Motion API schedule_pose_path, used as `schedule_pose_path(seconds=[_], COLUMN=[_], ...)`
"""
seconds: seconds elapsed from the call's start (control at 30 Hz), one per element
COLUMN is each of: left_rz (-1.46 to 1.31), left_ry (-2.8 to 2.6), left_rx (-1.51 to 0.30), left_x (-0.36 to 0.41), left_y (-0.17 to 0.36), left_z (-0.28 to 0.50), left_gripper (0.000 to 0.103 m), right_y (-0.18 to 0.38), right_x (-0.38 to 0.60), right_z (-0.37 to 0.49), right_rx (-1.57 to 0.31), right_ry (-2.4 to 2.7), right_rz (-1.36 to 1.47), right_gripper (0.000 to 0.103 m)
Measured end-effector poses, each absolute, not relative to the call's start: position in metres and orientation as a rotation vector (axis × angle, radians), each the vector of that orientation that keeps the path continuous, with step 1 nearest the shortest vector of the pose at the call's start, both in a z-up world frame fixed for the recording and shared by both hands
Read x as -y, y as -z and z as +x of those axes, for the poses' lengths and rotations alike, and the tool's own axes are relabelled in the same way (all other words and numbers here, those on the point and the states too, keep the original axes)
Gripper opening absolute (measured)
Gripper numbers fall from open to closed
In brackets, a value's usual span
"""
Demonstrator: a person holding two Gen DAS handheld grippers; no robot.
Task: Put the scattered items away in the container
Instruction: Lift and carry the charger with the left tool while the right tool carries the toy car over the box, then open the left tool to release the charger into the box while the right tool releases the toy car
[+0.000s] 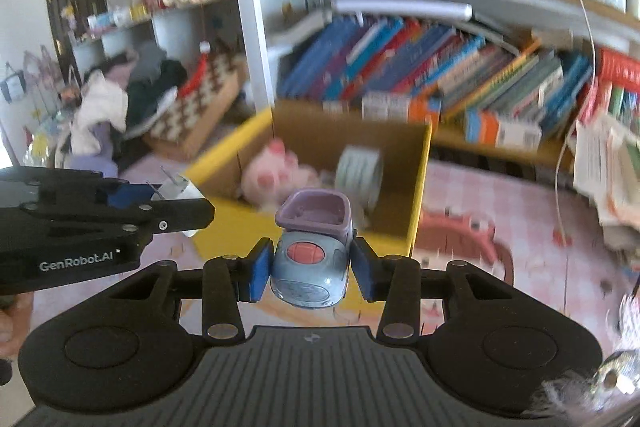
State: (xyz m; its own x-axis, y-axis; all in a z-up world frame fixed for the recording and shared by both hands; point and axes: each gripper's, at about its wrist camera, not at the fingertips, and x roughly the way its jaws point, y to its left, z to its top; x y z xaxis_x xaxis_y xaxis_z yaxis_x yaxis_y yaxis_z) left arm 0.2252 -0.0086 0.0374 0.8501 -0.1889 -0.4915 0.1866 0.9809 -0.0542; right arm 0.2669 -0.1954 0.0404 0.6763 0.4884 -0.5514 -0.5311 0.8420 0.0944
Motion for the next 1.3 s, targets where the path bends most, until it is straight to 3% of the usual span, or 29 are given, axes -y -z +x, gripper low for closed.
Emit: schedule_pose_path(seconds=[0.37,0.77,1.3], left_rz=[0.05,0.04,0.102], left_ry=[0.162,0.145,0.156], left_rx=[-0.53,-0.761,-0.935], left_x=[-0.006,-0.015,-0.012], left_y=[-0.052,-0.011,0.02], left_z=[0.293,0.365,0.416], left_gripper=[0.024,0.024,0.024], right_y=[-0.068,-0.024,0.015], right_x=[0.178,0.133,0.11], right_z=[0.336,0.419,0.45], right_rx=[-0.51,-0.713,-0.855], right_ry=[-0.587,-0.696,-0.775], right_rz=[-0.203,-0.319,-0.409], right_gripper=[0.04,0.041,0.041])
